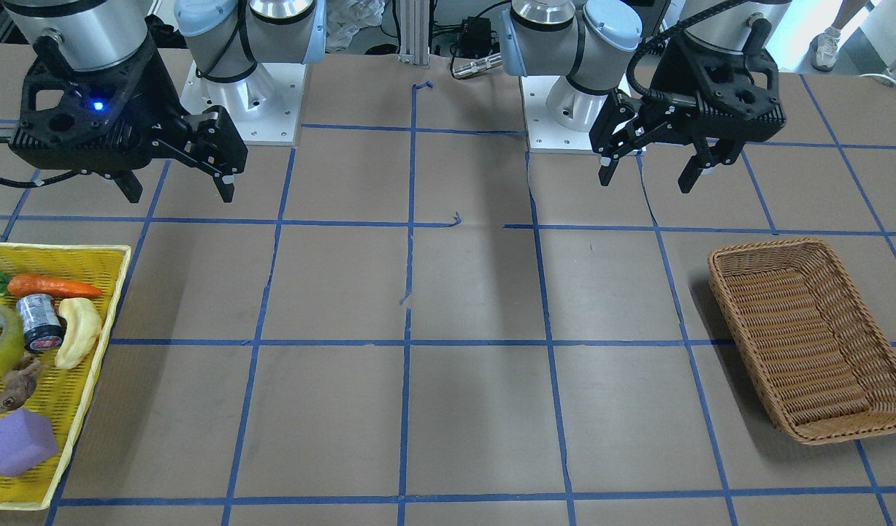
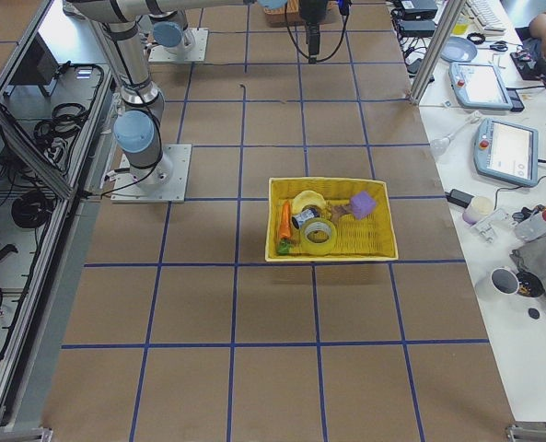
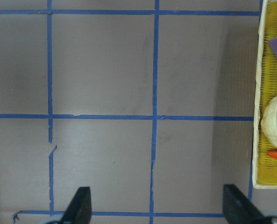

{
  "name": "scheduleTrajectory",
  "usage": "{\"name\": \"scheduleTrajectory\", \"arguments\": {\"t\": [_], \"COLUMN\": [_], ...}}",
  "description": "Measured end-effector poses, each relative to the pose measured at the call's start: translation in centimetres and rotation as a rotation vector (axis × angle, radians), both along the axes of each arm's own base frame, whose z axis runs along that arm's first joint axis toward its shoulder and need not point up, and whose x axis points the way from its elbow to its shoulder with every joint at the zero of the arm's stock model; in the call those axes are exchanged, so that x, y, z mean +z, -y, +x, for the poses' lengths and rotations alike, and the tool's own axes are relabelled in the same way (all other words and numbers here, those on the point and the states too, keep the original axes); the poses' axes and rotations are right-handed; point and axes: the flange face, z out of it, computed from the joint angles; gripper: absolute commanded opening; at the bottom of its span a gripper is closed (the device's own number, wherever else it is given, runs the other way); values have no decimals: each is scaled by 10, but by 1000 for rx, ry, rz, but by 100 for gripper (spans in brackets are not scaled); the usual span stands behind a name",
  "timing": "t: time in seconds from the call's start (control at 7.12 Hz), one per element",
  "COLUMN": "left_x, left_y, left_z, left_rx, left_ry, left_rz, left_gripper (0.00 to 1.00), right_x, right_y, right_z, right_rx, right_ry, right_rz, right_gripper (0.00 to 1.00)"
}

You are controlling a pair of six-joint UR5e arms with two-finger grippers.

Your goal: Transfer tape with both arms

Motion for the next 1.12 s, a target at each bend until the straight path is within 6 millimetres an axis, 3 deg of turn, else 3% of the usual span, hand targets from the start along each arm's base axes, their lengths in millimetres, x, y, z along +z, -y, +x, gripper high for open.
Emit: {"name": "scheduleTrajectory", "arguments": {"t": [1.12], "left_x": [0], "left_y": [0], "left_z": [0], "left_rx": [0], "left_ry": [-2], "left_rz": [0], "left_gripper": [100], "right_x": [-1], "right_y": [1], "right_z": [-1], "right_rx": [22], "right_ry": [-15], "right_rz": [1], "right_gripper": [100]}}
